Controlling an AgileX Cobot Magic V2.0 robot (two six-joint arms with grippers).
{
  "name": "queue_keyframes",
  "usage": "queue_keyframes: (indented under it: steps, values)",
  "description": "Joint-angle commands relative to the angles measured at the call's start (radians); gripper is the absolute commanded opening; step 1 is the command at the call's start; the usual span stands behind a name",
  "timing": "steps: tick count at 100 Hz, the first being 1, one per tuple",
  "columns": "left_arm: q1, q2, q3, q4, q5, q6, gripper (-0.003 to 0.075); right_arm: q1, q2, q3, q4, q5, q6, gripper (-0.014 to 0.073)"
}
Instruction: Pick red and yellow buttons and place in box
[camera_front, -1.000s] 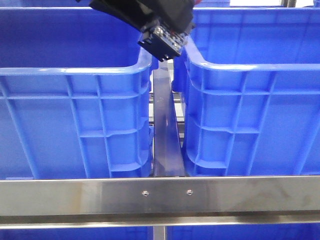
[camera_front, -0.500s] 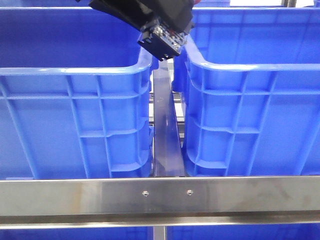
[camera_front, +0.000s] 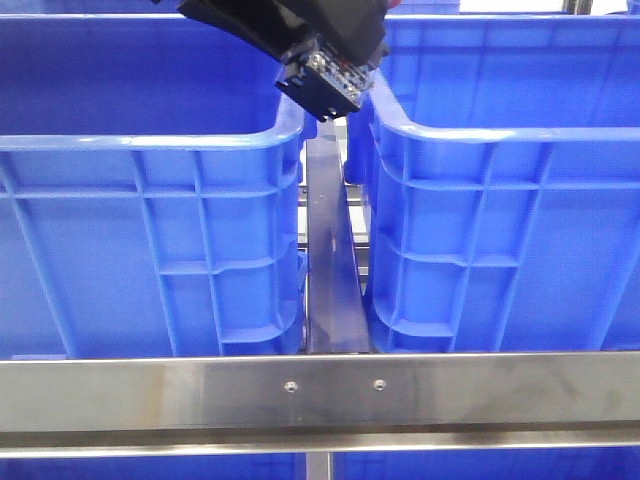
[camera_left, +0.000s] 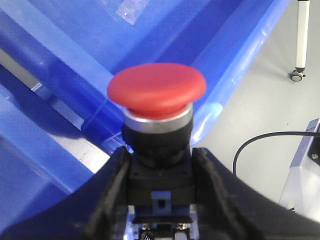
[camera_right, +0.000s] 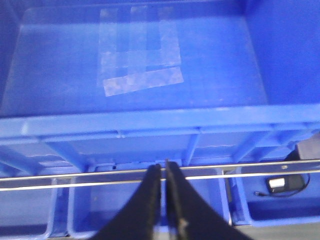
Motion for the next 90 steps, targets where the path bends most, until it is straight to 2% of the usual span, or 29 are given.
queue_keyframes:
  steps: [1,9,14,19,33,48,65,76,90]
  values:
    - [-0.008,-0.034,-0.029,-0.038,-0.041,0.0,0.0157,-0.003,0.068,-0.086,0.021,-0.042,0.001,0.0251]
    - [-0.008,-0.034,-0.029,-0.038,-0.041,0.0,0.0157,-0.003,0.114,-0.135,0.049,-0.029,0.001,0.0447]
    - [-0.008,-0.034,-0.029,-0.038,-0.041,0.0,0.0157,-0.003,0.146,-0.167,0.075,-0.024,0.001,0.0533]
    - [-0.008,-0.034,-0.029,-0.038,-0.041,0.0,0.0157,-0.003,0.17,-0.202,0.12,-0.011,0.0,0.0582]
    - [-0.008,-0.034,-0.029,-0.038,-0.041,0.0,0.0157,-0.003,0.263,-0.299,0.345,0.045,-0.07,0.0589]
    - [-0.008,-0.034,-0.029,-0.038,-0.039,0.0,0.0157,-0.003,0.373,-0.366,0.717,0.106,-0.205,0.0589]
    - [-0.008,-0.034,-0.029,-0.038,-0.039,0.0,0.0157,-0.002,0.509,-0.382,1.055,0.173,-0.392,0.0589]
    - [-0.008,-0.034,-0.029,-0.038,-0.039,0.0,0.0157,0.028,0.584,-0.382,1.152,0.192,-0.468,0.0589]
    - [-0.008,-0.034,-0.029,-0.038,-0.039,0.0,0.0157,0.103,0.665,-0.382,1.203,0.157,-0.514,0.0589]
